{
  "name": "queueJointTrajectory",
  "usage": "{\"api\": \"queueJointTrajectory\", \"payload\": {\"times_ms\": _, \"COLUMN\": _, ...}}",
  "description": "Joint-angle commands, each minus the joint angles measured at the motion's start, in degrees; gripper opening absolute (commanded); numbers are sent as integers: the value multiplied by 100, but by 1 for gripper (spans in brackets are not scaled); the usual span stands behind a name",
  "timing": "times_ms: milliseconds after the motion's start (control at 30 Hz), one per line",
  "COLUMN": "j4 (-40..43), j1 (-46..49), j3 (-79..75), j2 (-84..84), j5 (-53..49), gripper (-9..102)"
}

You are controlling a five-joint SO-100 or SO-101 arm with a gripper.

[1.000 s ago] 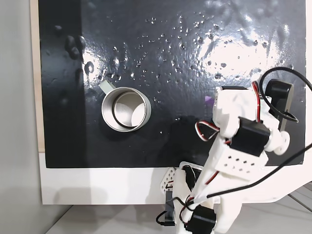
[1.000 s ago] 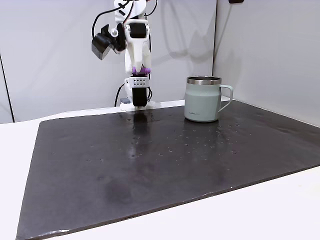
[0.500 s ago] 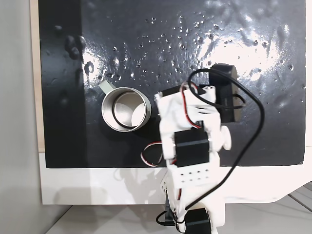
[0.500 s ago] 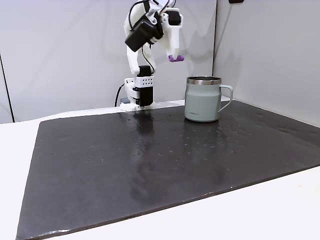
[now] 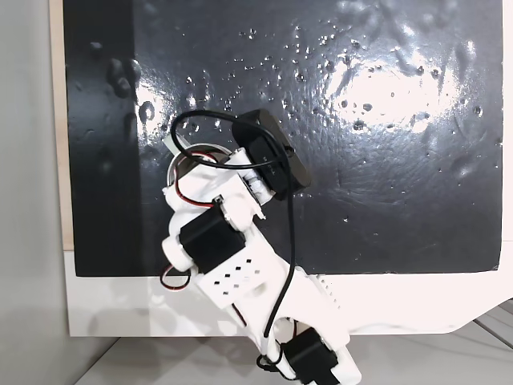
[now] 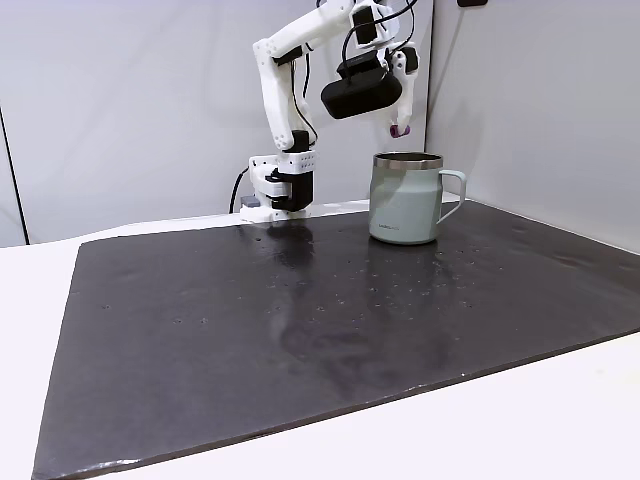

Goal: Grasp a pengrip and put it in the cup.

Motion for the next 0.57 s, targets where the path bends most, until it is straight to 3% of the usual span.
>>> {"api": "queueJointTrajectory", "payload": {"times_ms": 0, "j4": 26, "j1": -105, "j3": -1230, "j2": 202, "j5": -185, "gripper": 1}}
{"api": "queueJointTrajectory", "payload": {"times_ms": 133, "j4": 18, "j1": -105, "j3": -914, "j2": 343, "j5": -237, "gripper": 23}}
{"api": "queueJointTrajectory", "payload": {"times_ms": 233, "j4": 9, "j1": -97, "j3": -879, "j2": 396, "j5": -237, "gripper": 32}}
{"api": "queueJointTrajectory", "payload": {"times_ms": 533, "j4": 9, "j1": -53, "j3": -861, "j2": 396, "j5": -229, "gripper": 33}}
